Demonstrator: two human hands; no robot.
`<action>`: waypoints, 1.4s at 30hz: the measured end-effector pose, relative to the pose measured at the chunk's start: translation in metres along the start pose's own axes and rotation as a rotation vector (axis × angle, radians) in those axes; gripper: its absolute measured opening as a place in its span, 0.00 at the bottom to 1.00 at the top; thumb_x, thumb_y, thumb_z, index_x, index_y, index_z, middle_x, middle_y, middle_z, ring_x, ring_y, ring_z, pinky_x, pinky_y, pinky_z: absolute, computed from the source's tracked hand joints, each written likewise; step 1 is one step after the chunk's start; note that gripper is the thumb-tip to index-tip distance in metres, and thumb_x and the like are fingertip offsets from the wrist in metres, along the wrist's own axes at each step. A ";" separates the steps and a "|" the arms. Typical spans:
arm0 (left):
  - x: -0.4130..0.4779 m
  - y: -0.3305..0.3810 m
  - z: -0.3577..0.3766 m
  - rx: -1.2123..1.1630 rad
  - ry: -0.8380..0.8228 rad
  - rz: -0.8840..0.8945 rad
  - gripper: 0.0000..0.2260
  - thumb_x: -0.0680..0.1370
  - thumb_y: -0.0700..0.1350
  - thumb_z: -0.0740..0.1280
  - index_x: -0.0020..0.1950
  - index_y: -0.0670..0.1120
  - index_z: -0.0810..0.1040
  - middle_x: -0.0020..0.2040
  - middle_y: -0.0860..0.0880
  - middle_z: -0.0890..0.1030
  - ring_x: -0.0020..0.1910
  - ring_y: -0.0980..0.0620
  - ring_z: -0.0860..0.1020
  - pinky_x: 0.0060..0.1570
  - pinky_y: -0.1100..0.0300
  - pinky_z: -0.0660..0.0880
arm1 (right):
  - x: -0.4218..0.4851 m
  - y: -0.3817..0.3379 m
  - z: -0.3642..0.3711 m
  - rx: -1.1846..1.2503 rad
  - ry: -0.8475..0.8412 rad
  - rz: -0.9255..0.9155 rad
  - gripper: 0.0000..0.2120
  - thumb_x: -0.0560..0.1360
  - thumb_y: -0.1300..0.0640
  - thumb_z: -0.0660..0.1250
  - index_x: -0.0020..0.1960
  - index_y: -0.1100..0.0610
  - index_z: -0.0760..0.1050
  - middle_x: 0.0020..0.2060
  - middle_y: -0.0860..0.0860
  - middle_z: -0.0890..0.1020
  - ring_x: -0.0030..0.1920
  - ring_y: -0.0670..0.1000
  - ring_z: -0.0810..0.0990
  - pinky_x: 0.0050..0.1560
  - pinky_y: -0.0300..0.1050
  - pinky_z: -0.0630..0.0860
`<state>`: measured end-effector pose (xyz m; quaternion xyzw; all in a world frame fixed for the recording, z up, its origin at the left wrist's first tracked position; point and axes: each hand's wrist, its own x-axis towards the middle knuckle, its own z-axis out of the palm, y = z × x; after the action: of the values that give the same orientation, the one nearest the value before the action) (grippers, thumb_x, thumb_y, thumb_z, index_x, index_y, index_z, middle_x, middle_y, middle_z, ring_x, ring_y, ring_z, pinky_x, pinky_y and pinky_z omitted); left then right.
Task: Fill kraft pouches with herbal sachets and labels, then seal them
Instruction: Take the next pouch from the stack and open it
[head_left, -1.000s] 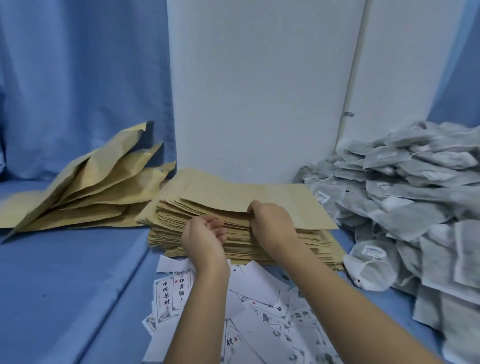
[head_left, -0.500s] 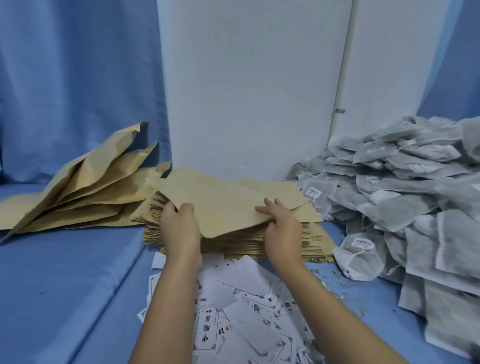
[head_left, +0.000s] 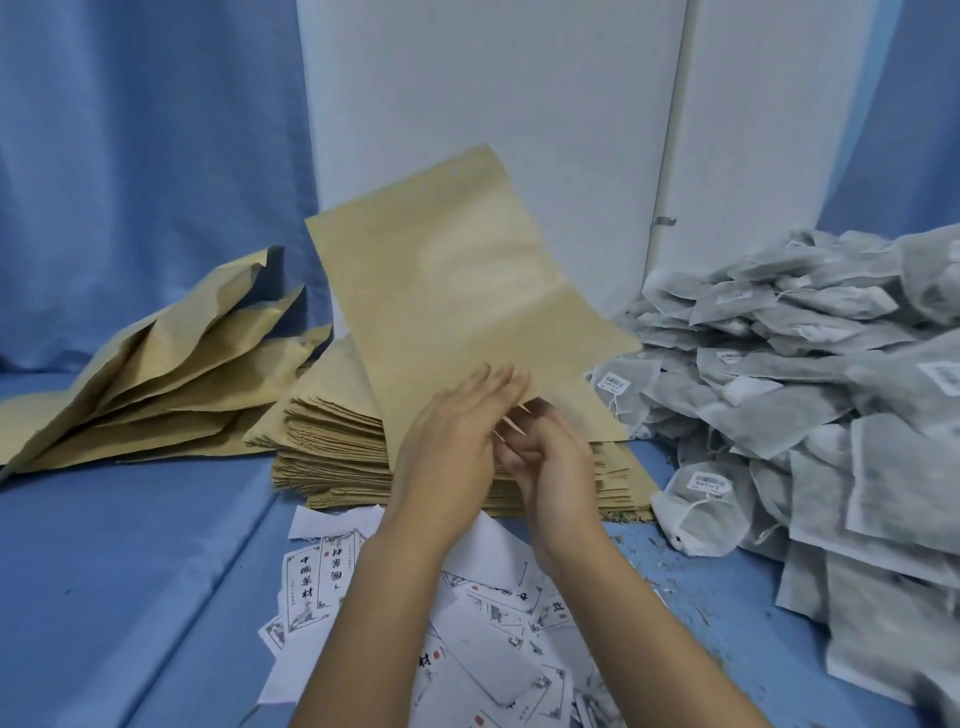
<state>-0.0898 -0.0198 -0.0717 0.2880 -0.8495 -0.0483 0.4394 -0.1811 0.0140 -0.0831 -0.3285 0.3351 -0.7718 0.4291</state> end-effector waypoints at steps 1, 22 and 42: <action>-0.001 -0.001 0.002 0.026 -0.063 -0.032 0.28 0.75 0.30 0.55 0.72 0.51 0.68 0.73 0.54 0.66 0.74 0.56 0.60 0.72 0.58 0.57 | -0.001 0.000 -0.002 0.012 -0.001 0.016 0.12 0.71 0.72 0.52 0.41 0.62 0.73 0.44 0.57 0.81 0.48 0.52 0.79 0.51 0.42 0.77; -0.005 -0.009 0.021 -0.301 -0.265 -0.493 0.14 0.82 0.43 0.58 0.66 0.49 0.75 0.63 0.50 0.78 0.63 0.52 0.74 0.64 0.59 0.67 | -0.003 0.004 -0.024 0.227 0.110 0.293 0.10 0.73 0.72 0.55 0.40 0.64 0.73 0.37 0.59 0.78 0.40 0.54 0.81 0.44 0.44 0.82; -0.007 0.004 0.031 0.237 -0.128 -0.058 0.22 0.81 0.40 0.56 0.75 0.54 0.61 0.54 0.50 0.82 0.57 0.44 0.75 0.59 0.63 0.56 | 0.000 -0.001 -0.024 0.158 0.194 0.310 0.09 0.75 0.70 0.59 0.38 0.65 0.73 0.31 0.56 0.80 0.32 0.51 0.82 0.34 0.42 0.81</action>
<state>-0.1125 -0.0175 -0.0946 0.3588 -0.8667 0.0216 0.3458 -0.2009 0.0206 -0.0958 -0.1621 0.3599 -0.7484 0.5330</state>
